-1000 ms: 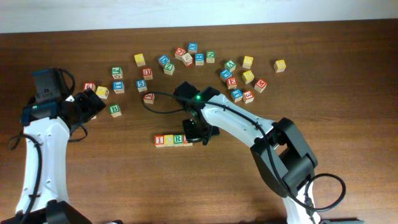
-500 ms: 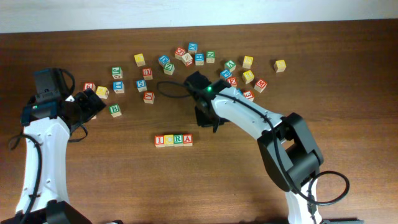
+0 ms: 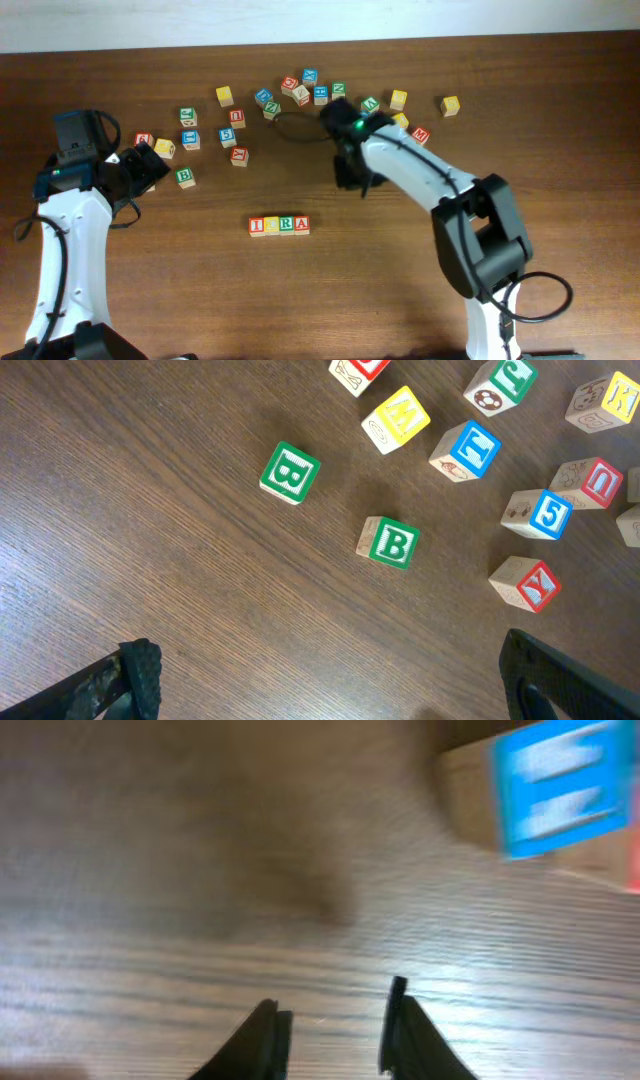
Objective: Spell out ICRA
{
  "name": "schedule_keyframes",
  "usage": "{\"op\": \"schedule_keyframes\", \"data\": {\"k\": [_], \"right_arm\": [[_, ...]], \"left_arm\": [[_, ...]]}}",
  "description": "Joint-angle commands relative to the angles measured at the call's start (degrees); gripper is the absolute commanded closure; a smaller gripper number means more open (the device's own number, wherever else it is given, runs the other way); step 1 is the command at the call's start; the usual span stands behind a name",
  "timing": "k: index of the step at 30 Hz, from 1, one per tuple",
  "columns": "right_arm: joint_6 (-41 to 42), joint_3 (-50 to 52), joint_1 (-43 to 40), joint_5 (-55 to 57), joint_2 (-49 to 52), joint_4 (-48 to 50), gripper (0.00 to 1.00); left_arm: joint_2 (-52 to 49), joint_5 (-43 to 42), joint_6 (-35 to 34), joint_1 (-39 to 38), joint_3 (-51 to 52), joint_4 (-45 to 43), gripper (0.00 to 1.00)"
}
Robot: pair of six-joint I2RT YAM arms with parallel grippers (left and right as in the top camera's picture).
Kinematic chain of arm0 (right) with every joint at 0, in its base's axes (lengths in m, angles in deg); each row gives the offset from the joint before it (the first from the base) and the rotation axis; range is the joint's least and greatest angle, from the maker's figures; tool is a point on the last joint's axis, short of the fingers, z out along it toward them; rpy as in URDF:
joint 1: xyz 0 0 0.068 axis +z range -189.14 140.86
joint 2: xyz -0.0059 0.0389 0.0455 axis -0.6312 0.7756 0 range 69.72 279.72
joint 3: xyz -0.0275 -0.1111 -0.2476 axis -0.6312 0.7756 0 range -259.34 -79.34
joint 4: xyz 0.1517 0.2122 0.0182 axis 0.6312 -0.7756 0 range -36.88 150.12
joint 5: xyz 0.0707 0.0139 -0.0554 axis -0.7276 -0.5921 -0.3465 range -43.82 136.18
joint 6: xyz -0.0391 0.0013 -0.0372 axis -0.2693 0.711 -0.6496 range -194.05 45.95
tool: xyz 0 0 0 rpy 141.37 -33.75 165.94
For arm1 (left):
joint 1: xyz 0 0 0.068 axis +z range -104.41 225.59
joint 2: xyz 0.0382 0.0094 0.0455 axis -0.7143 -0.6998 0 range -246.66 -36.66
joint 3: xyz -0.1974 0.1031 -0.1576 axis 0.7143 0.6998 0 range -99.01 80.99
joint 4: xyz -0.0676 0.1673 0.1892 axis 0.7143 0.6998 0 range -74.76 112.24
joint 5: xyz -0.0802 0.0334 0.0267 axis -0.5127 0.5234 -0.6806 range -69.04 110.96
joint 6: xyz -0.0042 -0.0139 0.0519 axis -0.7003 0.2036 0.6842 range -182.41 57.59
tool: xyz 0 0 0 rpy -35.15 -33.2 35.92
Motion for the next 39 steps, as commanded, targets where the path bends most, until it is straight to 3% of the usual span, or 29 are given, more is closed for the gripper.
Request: {"op": "schedule_keyframes", "data": {"k": [1, 2, 3, 4, 11, 39], "right_arm": [[-0.55, -3.34, -6.12, 0.94, -5.31, -0.48, 0.51], [-0.52, -3.32, -7.10, 0.94, -5.31, -0.70, 0.38], [-0.52, -3.32, -8.24, 0.94, -5.27, -1.38, 0.14], [-0.52, -3.32, -9.05, 0.94, -5.07, -1.99, 0.02], [-0.52, -3.32, -13.09, 0.94, -4.96, -2.34, 0.02], [-0.52, -3.32, -13.11, 0.94, -4.96, -2.32, 0.02]], "left_arm": [[-0.15, -0.39, -0.11, 0.35, -0.20, 0.07, 0.01], [-0.15, -0.39, -0.11, 0.35, -0.20, 0.07, 0.01], [-0.15, -0.39, -0.11, 0.35, -0.20, 0.07, 0.01], [-0.15, -0.39, -0.11, 0.35, -0.20, 0.07, 0.01], [-0.15, -0.39, -0.11, 0.35, -0.20, 0.07, 0.00], [-0.15, -0.39, -0.11, 0.35, -0.20, 0.07, 0.01]]}}
